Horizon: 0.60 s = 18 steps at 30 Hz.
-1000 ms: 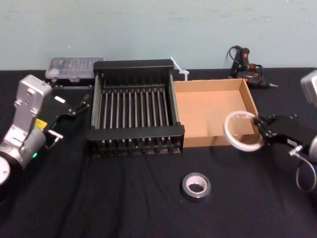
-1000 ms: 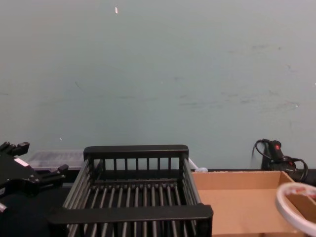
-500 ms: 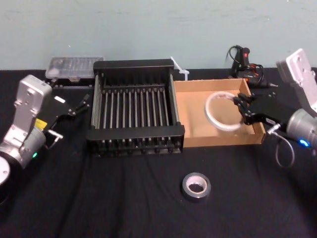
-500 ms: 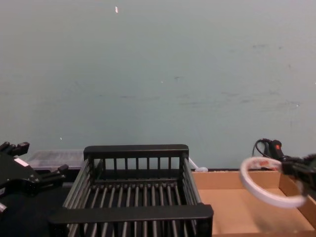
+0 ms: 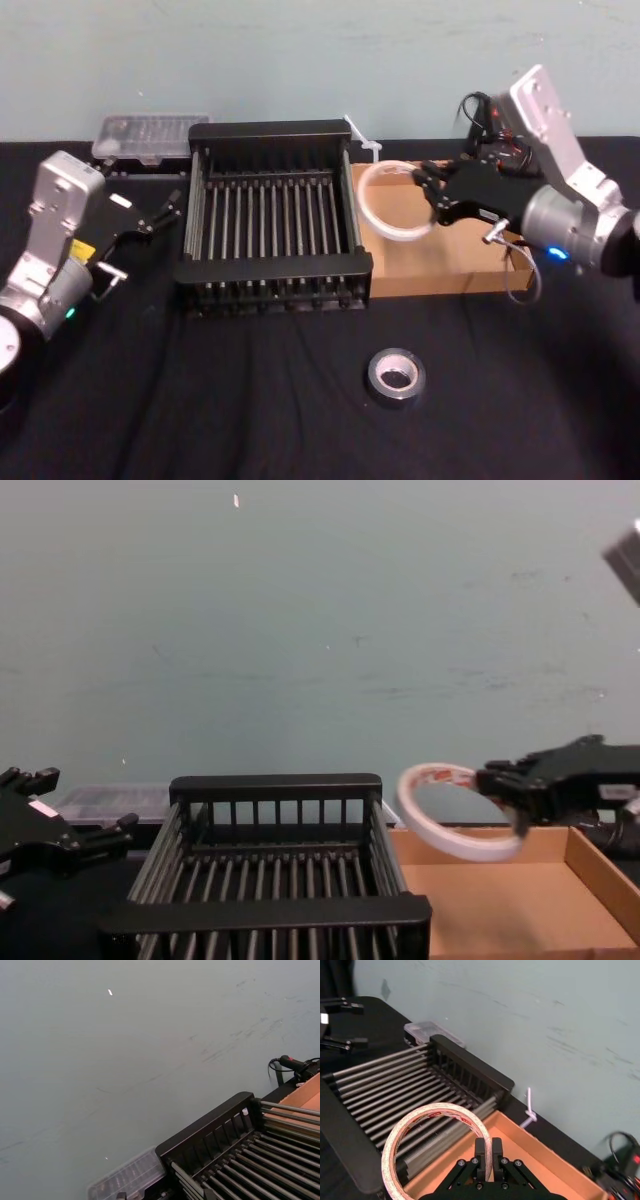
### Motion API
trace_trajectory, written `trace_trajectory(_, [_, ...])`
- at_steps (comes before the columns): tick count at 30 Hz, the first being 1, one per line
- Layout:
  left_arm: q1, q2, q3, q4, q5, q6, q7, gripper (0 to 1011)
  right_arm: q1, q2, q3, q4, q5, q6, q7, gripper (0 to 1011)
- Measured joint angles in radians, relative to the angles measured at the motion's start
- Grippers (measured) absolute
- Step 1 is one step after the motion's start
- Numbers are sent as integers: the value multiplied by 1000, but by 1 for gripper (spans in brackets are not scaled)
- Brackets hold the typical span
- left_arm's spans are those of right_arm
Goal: Pick up the white tape and place it into the black box , Pick up the silver tape and place it into the brown box.
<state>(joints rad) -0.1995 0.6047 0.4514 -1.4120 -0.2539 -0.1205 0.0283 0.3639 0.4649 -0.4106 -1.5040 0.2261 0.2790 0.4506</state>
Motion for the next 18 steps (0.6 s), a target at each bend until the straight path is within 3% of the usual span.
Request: trace_trajectory(18, [0, 0, 0, 0, 0, 0, 0, 1001, 136, -80, -97, 119, -47, -20, 47, 80])
